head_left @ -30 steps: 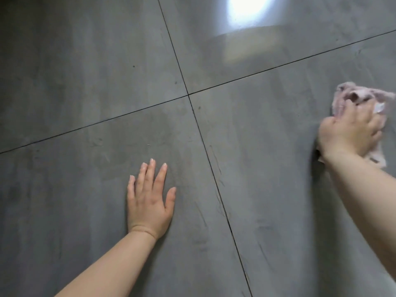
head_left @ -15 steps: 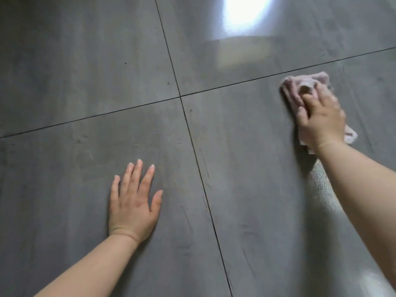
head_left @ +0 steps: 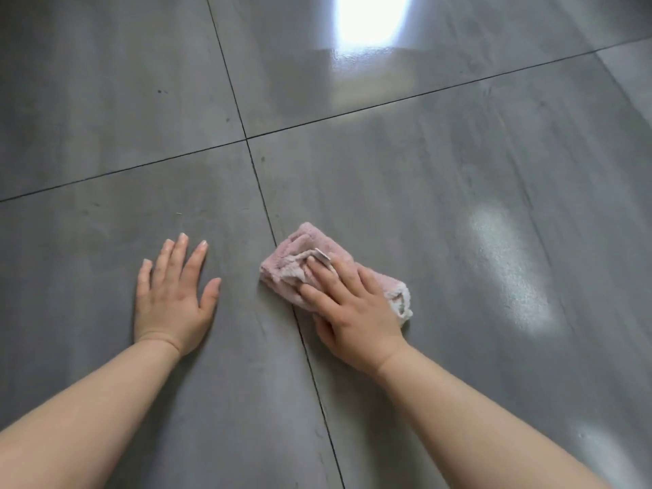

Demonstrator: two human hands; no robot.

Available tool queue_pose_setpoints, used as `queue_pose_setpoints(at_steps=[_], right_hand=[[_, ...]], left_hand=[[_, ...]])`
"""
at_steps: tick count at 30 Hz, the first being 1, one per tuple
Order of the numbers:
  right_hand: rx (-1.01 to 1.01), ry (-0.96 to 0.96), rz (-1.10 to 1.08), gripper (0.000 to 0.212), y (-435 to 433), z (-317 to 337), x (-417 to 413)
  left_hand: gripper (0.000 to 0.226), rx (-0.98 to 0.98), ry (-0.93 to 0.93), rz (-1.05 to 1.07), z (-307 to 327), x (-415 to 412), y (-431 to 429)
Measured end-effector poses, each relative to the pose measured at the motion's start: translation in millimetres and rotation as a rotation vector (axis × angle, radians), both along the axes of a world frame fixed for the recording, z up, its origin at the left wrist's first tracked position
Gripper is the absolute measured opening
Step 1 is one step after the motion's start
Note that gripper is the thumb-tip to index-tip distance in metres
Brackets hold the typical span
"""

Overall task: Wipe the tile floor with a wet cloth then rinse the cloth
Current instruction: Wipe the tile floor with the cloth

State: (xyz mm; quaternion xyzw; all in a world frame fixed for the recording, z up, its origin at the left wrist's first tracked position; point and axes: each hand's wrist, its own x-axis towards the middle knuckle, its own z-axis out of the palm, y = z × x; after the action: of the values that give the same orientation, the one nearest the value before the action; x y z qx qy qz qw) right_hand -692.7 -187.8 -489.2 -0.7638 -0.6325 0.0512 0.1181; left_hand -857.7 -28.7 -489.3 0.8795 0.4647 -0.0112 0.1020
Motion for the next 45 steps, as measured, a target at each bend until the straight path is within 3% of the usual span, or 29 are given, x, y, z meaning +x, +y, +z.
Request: queue_pose_setpoints(at_steps=[2, 4, 7, 10, 11, 16, 20, 22, 25, 27, 30, 32, 35, 37, 39, 42, 45], right_hand=[[-0.018, -0.094, -0.039, 0.042, -44.3, 1.6, 44.9], [-0.128, -0.172, -0.193, 0.049, -103.4, 3.7, 98.4], [-0.235, -0.117, -0.571, 0.059, -187.4, 14.4, 140.5], [-0.176, -0.023, -0.937, 0.066, -196.8, 14.8, 109.7], [-0.136, -0.021, -0.891, 0.061, -187.6, 12.5, 85.2], [0.013, -0.083, -0.229, 0.049, -134.2, -4.6, -55.5], [0.063, -0.116, -0.003, 0.044, -147.4, -8.6, -35.9], [0.053, -0.162, -0.054, 0.045, -179.1, -6.9, 5.1], [-0.063, -0.212, -0.316, 0.054, -239.2, 1.4, 61.7], [-0.156, -0.164, -0.560, 0.056, -273.0, 7.4, 89.5], [-0.230, -0.049, -0.893, 0.060, -278.2, 15.9, 90.8], [-0.180, -0.102, -0.844, 0.054, -256.9, 12.6, 56.4], [-0.016, -0.094, -0.494, 0.049, -220.5, 4.2, -23.4], [0.035, -0.080, -0.246, 0.042, -204.0, -0.9, -60.0], [0.056, -0.049, -0.155, 0.040, -204.0, -4.8, -63.0], [0.033, -0.097, -0.241, 0.044, -220.4, -1.8, 1.1], [-0.097, -0.180, -0.623, 0.046, -268.3, 3.4, 83.2]], left_hand=[[0.082, -0.036, 0.035, -0.003, 4.4, 0.7, -1.8], [0.066, -0.079, 0.086, -0.020, 7.3, 1.9, -1.5], [0.054, -0.128, 0.117, -0.022, 9.7, 3.8, 0.4], [0.054, -0.122, 0.127, -0.026, 12.3, 5.4, -1.3], [0.054, -0.129, 0.136, -0.028, 13.9, 5.9, -1.1], [0.054, -0.155, 0.201, -0.019, 22.5, 11.7, -0.6], [0.055, -0.134, 0.175, -0.002, 27.6, 23.5, -18.7], [0.055, -0.121, 0.152, -0.080, 28.3, 33.4, -36.4], [0.065, -0.109, 0.159, -0.415, 27.7, 45.3, -65.0], [0.080, -0.098, 0.184, -0.648, 25.2, 57.1, -79.3], [0.077, -0.073, 0.173, -0.782, 23.2, 81.3, -102.2], [0.077, -0.122, 0.117, -0.821, 22.1, 98.4, -122.9], [0.090, -0.167, -0.034, -0.749, 11.7, 123.5, -153.9], [0.092, -0.128, 0.009, -0.801, 1.4, 126.6, -157.8], [0.087, -0.060, -0.001, -0.842, -1.7, 130.3, -158.5], [0.075, -0.108, 0.141, -0.807, 3.0, 130.6, -156.8], [0.071, -0.122, 0.149, -0.833, 4.5, 131.1, -157.7]])
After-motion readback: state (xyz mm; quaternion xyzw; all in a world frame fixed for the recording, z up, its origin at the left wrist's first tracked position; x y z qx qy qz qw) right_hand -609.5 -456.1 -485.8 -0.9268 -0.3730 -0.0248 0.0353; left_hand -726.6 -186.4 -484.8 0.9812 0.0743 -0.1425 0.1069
